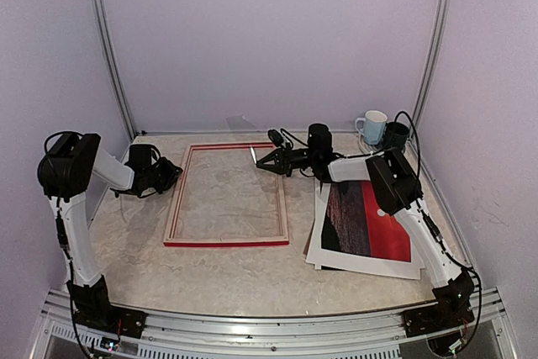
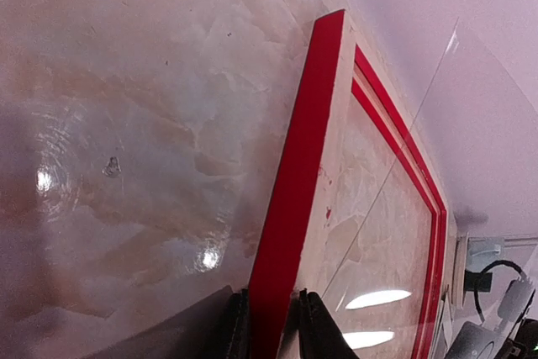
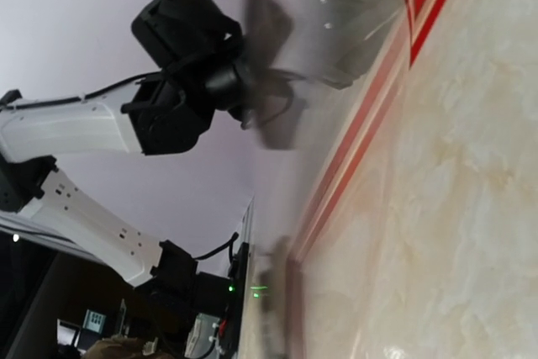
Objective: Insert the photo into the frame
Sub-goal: Place the glass panel on the frame body.
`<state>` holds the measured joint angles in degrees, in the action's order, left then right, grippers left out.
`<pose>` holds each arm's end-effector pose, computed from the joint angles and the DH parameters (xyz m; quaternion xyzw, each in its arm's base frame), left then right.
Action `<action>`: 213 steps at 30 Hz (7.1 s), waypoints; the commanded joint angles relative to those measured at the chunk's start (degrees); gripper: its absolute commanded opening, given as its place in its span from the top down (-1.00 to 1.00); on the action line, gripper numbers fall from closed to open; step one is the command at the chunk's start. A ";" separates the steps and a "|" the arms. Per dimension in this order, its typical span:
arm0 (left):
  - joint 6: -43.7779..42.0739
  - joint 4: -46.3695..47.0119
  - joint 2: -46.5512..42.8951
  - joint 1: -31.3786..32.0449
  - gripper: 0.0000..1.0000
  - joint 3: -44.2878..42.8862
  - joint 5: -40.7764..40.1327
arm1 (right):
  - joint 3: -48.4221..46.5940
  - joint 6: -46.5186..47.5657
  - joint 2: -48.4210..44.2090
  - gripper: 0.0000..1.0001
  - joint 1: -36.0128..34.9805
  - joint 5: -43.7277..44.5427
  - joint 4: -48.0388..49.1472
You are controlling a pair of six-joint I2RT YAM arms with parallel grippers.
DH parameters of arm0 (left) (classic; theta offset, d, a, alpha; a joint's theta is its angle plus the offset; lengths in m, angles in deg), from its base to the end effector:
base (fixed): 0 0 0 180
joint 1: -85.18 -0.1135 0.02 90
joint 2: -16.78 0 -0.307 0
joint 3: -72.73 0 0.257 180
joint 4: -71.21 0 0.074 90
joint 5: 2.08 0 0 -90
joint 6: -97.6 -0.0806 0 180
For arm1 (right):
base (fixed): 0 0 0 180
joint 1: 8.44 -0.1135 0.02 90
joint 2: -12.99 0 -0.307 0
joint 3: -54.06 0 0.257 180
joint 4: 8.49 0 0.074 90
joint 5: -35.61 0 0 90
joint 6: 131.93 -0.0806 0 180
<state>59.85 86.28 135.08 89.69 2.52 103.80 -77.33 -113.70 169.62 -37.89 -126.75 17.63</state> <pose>0.4611 -0.0585 0.1100 -0.2920 0.8227 -0.3314 0.3579 0.5132 0.3780 0.1272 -0.1878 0.6800 0.7073 0.0449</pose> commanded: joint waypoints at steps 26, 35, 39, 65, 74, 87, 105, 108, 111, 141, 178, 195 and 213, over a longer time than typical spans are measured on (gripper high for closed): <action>0.75 -2.65 1.19 0.11 0.58 1.77 0.73 | 0.23 5.67 -0.94 0.48 0.89 0.66 -14.77; 1.14 -1.71 1.41 0.14 0.58 2.19 1.21 | 2.53 1.22 -1.77 0.69 0.89 -2.48 -9.74; 1.32 -1.51 1.34 0.23 0.58 2.45 1.26 | 3.80 -10.38 -0.70 0.69 0.89 -4.00 3.80; 2.54 -0.90 -0.47 1.46 0.58 4.06 1.91 | 9.05 -20.19 -2.23 0.73 -0.27 -6.10 15.09; 2.48 -1.09 -0.44 1.72 0.58 4.15 1.90 | 4.12 -36.41 1.70 0.96 -1.43 -3.95 34.46; 2.52 -0.85 -0.68 1.90 0.58 4.48 1.80 | 0.11 -40.19 4.40 0.96 -2.52 -1.06 37.13; 3.21 1.27 -1.99 1.64 0.58 7.17 2.40 | 2.05 -41.99 4.23 0.99 -1.93 3.27 38.23; 3.28 1.25 -2.09 1.47 0.58 7.30 2.40 | 5.02 -40.01 2.84 0.96 -2.01 2.68 37.87; 3.36 1.30 -2.23 1.47 0.57 7.27 2.31 | 8.28 -36.08 0.67 0.89 -2.01 1.64 35.06; 3.93 1.90 -1.92 1.62 0.57 7.50 2.13 | 7.46 -38.66 0.00 1.00 -3.80 3.18 35.72; 4.30 1.70 -2.35 1.64 0.57 7.99 1.70 | 15.64 -7.78 -10.02 0.36 -2.98 1.66 1.55; 4.66 1.88 -2.36 1.95 0.57 8.19 1.34 | 14.98 12.72 -15.49 0.08 -3.07 7.05 -29.53; 4.88 2.05 -2.15 2.08 0.57 8.33 1.19 | 8.36 24.03 -16.18 -0.06 -4.22 9.49 -48.07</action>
<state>64.61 92.38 132.85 90.63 9.19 104.17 -65.72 -93.54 156.40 -40.60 -116.54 -25.63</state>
